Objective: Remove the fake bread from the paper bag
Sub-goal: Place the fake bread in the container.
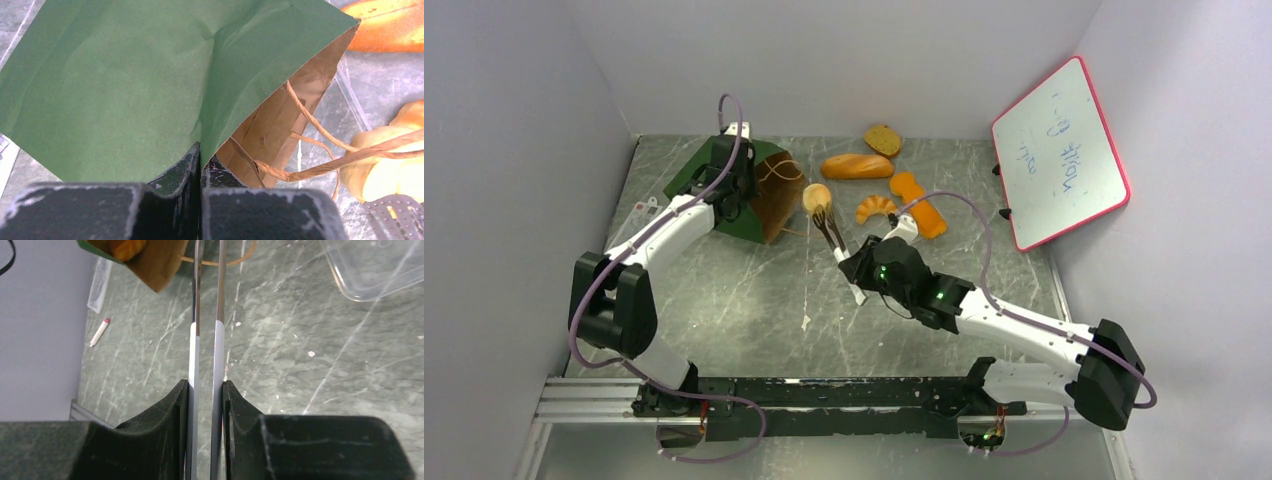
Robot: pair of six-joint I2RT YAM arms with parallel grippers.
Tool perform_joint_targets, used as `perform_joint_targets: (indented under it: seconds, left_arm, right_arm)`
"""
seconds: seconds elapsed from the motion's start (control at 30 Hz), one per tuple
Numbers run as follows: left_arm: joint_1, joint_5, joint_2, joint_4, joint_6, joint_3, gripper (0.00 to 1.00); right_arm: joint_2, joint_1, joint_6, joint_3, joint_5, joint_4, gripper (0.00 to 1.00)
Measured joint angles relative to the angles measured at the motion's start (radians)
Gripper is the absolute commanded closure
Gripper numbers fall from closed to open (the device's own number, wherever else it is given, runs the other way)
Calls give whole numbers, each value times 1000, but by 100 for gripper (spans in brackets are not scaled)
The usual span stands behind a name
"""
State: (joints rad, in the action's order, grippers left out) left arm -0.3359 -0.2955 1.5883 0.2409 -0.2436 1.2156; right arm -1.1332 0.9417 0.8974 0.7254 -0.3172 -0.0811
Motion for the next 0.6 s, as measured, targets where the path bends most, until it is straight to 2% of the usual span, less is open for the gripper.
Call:
perform_joint_targets:
  seconds: [0.23, 0.43, 0.6]
  left_arm:
    - [11, 3, 2, -13, 0, 0, 93]
    - [12, 13, -11, -26, 2, -31, 93]
    - [12, 35, -62, -25, 5, -81, 93]
  right_arm:
    - [17, -45, -6, 0, -34, -47, 100]
    - [-2, -164, -28, 0, -6, -32, 100]
    - [-80, -241, -50, 0, 32, 8, 100]
